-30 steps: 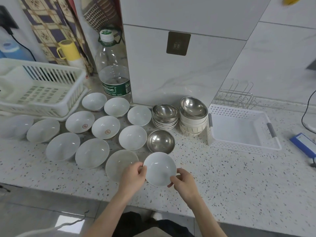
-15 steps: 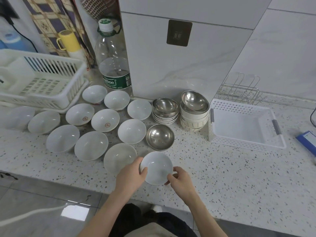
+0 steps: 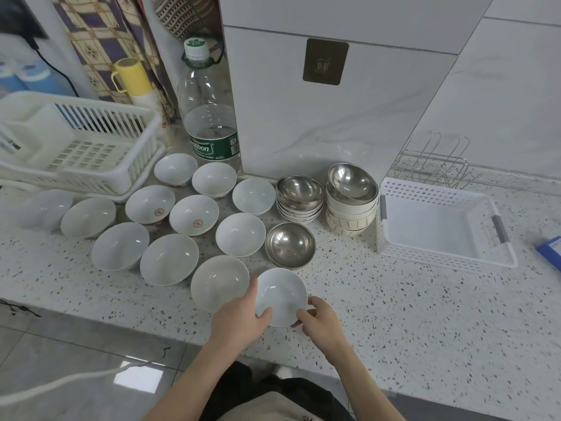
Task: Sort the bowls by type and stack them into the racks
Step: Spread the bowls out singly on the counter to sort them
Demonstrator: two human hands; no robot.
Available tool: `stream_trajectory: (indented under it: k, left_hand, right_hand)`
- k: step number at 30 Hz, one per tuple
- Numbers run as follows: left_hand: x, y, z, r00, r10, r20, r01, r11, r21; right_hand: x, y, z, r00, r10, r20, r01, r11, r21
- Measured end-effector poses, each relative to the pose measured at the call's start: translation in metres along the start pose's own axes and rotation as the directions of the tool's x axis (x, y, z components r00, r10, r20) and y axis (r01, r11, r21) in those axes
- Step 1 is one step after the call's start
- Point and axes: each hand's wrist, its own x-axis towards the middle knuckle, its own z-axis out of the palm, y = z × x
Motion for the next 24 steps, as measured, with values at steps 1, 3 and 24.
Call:
stream_trajectory:
  k: [1, 3, 24]
  left_hand:
    - [0.0, 0.0, 0.0, 1.0, 0.0, -0.002, 0.0, 1.0, 0.005]
    - [0.0, 0.001, -0.001, 1.0, 0.004, -0.005, -0.004, 1.0, 0.017]
    - [0.041, -0.001, -0.031, 0.987, -0.149, 0.057, 0.156, 0.824, -0.544]
  right_hand:
    - [0.0, 0.001, 0.001, 1.0, 0.001, 0.0, -0.001, 1.0, 0.01]
    - [0.0, 0.002, 0.001, 1.0, 0.003, 0.001, -0.003, 1.0, 0.026]
    - [0.006, -0.013, -0.024, 0.977, 0.051, -0.207, -0.035, 0.996, 0.08]
